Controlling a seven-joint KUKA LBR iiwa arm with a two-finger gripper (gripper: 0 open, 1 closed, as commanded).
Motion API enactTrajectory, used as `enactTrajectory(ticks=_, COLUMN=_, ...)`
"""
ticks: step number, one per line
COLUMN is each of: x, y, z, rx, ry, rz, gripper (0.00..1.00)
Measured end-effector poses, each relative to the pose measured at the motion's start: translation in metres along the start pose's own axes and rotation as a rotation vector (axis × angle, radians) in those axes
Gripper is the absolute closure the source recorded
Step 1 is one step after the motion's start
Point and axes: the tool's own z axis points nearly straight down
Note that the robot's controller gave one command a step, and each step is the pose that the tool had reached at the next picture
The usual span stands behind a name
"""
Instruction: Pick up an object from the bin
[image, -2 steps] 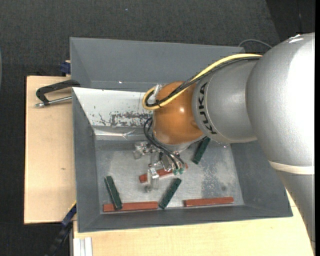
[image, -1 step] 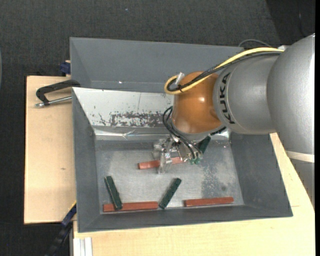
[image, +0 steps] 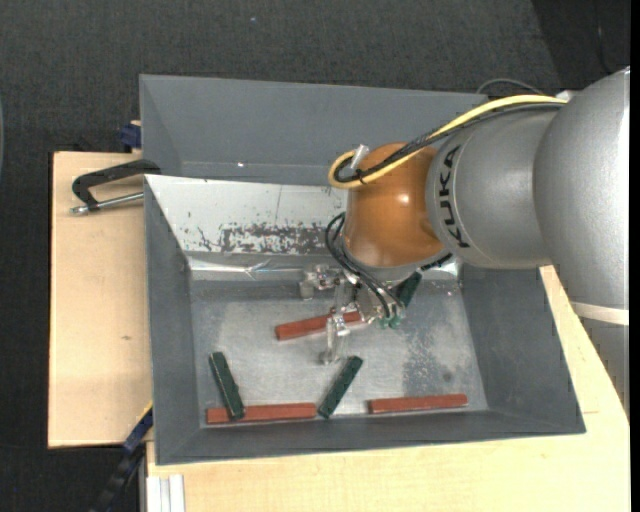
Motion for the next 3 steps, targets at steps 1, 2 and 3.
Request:
enactTrajectory(ticks=1, x=0.000, y=0.000, z=0.000, rx=0.000, ry=0.000, rz=0.000, gripper=1.00)
enactTrajectory(ticks=2, x=0.000, y=0.000, z=0.000, rx=0.000, ry=0.001, rz=0.000, gripper=1.00)
enactTrajectory(ticks=3, x=0.032, y=-0.007, z=-0.150, rx=0.001, ry=0.000, rz=-0.057, gripper=1.00)
